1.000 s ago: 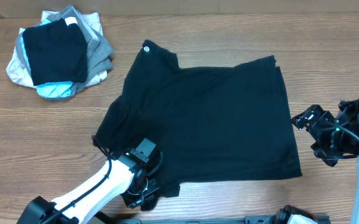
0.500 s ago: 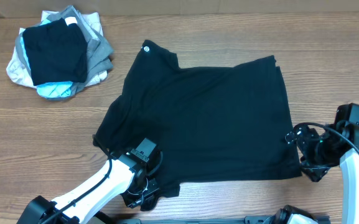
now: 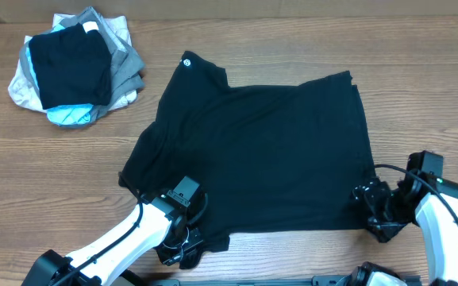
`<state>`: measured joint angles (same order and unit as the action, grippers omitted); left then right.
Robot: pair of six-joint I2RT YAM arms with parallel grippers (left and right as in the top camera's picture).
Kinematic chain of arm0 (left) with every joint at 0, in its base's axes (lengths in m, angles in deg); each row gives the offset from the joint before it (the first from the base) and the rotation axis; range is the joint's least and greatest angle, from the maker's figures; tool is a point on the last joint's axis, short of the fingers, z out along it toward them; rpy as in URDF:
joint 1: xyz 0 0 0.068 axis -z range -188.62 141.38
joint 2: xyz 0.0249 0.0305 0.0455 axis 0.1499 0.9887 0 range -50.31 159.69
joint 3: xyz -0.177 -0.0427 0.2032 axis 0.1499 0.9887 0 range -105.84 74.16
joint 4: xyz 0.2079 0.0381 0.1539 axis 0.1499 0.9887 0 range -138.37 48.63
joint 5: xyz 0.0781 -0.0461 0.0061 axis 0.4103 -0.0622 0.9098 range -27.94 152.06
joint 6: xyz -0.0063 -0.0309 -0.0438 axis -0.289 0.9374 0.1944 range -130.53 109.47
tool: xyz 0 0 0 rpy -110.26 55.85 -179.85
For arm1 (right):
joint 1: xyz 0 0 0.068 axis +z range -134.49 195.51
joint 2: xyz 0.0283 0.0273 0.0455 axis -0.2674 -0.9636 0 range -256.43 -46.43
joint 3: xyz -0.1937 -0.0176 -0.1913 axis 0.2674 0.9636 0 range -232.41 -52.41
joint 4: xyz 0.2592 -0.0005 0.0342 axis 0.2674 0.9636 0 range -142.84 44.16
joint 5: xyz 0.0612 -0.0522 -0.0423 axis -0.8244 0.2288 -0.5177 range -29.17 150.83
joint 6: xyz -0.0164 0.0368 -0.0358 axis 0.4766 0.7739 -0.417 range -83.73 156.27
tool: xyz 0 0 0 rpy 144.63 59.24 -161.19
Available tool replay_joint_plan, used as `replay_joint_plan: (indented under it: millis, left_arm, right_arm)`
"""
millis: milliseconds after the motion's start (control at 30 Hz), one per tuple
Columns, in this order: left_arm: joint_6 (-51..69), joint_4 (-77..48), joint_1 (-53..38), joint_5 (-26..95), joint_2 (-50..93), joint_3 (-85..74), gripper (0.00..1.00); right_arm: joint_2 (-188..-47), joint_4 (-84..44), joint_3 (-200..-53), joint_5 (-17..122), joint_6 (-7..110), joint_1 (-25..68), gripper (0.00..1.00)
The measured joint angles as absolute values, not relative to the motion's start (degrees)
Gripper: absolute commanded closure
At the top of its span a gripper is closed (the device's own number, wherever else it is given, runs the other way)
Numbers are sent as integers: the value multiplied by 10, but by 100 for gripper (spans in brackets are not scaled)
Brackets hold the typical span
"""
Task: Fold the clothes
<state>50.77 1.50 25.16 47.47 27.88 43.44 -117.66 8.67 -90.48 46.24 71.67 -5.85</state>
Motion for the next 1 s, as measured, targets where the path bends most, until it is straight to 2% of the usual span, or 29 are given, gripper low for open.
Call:
replay_joint_plan:
  millis: [300, 533, 633, 867, 933, 1000]
  left_arm:
    - [504, 13, 252, 473, 279, 434, 96]
    - [504, 10, 252, 472, 279, 434, 96]
    - [504, 9, 252, 471, 279, 434, 96]
    - [503, 8, 252, 470, 279, 434, 96]
    - [499, 8, 252, 470, 279, 434, 96]
    - [494, 8, 252, 470, 279, 434, 96]
  right_arm:
    - [-1259, 59, -896, 482, 725, -59, 19]
    - [-1271, 48, -895, 484, 742, -59, 30]
    - [-1271, 38, -894, 484, 744, -59, 37]
    - [-1271, 8, -876, 475, 759, -59, 39]
    - [-1271, 3, -872, 473, 763, -59, 46]
    - [-1271, 3, -870, 472, 766, -59, 60]
